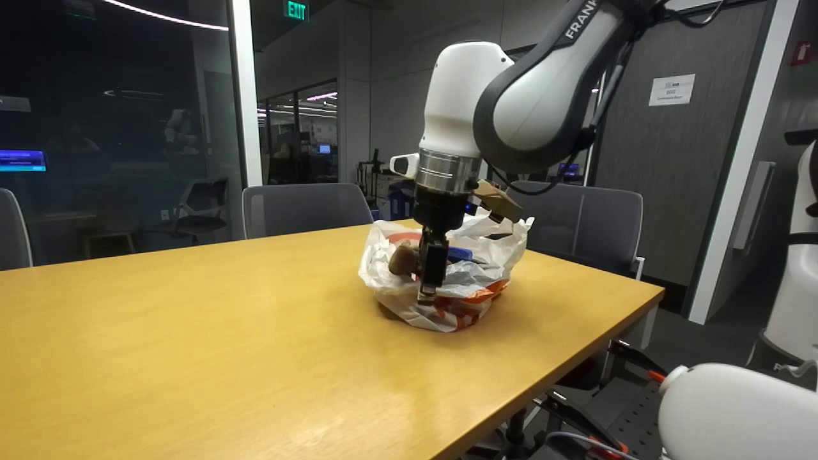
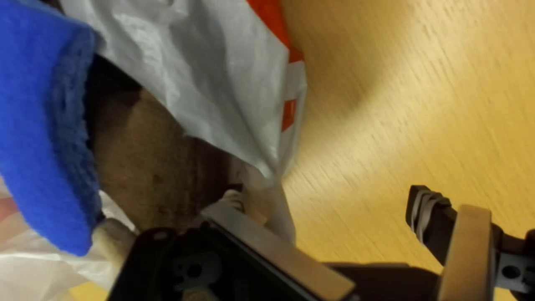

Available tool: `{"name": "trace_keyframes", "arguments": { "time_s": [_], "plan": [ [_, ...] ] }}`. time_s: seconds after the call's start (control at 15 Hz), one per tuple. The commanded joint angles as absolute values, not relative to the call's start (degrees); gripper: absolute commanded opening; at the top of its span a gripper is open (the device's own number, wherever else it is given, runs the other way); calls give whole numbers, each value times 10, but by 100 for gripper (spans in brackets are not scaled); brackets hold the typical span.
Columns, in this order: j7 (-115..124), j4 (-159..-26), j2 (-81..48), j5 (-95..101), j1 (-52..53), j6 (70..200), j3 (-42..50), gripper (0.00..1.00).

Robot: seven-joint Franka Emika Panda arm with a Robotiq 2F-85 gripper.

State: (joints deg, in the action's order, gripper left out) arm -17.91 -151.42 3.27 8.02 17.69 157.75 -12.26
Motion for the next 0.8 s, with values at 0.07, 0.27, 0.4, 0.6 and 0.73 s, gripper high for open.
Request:
{"name": "trace_keyframes", "arguments": {
  "time_s": [0.07,0.27,0.4,0.6,0.73],
  "plan": [
    [-69,-1520,31,253,146,1598,-125,100],
    [-49,-1519,15,273,145,1607,-121,100],
    [-41,-1518,7,286,146,1618,-120,74],
    [-40,-1519,2,315,146,1644,-117,51],
    [-32,-1520,4,347,144,1661,-113,35]
  ]
}}
